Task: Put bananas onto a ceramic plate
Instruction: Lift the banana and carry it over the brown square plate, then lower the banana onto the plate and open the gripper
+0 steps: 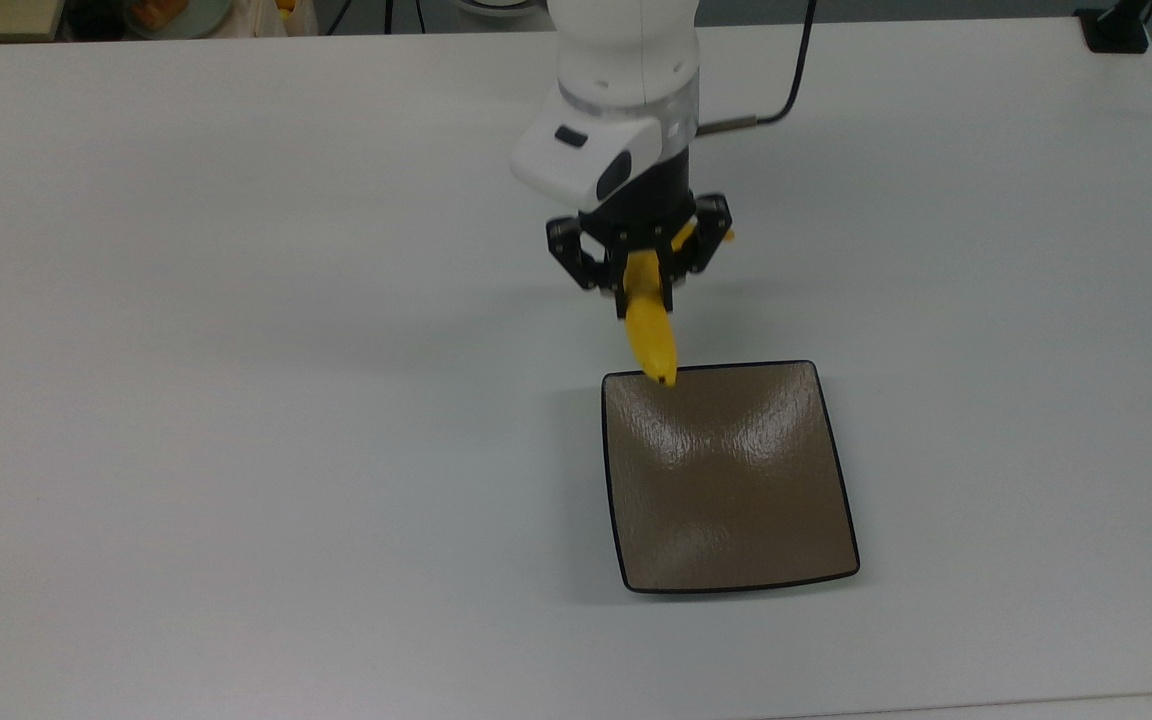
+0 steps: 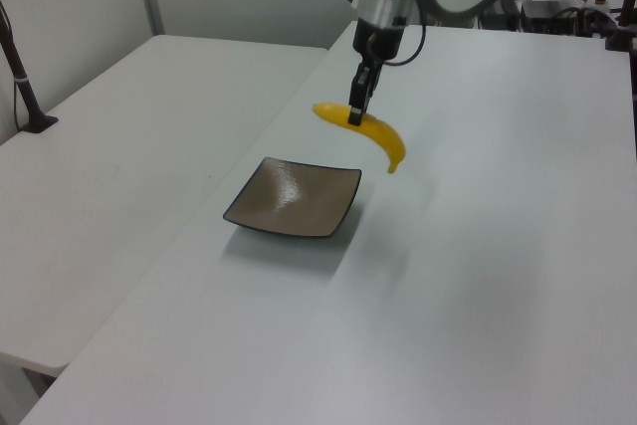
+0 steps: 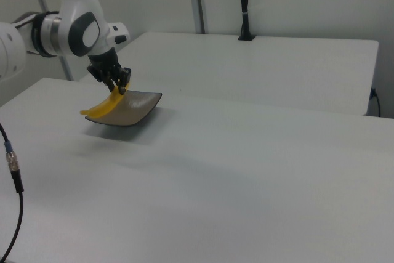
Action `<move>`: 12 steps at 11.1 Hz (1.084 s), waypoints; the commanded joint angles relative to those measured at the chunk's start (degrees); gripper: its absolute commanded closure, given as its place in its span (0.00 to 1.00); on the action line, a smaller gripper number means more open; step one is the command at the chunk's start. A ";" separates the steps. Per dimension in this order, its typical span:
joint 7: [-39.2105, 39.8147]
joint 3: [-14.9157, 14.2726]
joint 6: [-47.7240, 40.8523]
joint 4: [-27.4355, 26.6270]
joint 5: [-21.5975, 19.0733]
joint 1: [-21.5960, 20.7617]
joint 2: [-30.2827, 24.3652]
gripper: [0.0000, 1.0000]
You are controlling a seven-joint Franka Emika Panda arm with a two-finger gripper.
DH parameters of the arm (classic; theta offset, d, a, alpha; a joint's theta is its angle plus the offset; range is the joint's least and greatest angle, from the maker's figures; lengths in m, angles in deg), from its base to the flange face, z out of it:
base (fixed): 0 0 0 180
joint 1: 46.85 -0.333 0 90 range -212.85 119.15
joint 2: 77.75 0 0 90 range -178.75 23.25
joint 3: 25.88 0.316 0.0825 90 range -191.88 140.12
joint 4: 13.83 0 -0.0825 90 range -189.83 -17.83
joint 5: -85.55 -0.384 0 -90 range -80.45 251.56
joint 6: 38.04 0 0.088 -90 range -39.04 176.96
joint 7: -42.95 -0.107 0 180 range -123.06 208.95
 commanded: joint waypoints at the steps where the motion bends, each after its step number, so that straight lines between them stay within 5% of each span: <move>1: -5.05 -0.18 10.57 2.12 -0.17 -0.20 5.51 1.00; 12: -19.21 0.35 27.83 4.58 -0.26 -2.40 15.81 1.00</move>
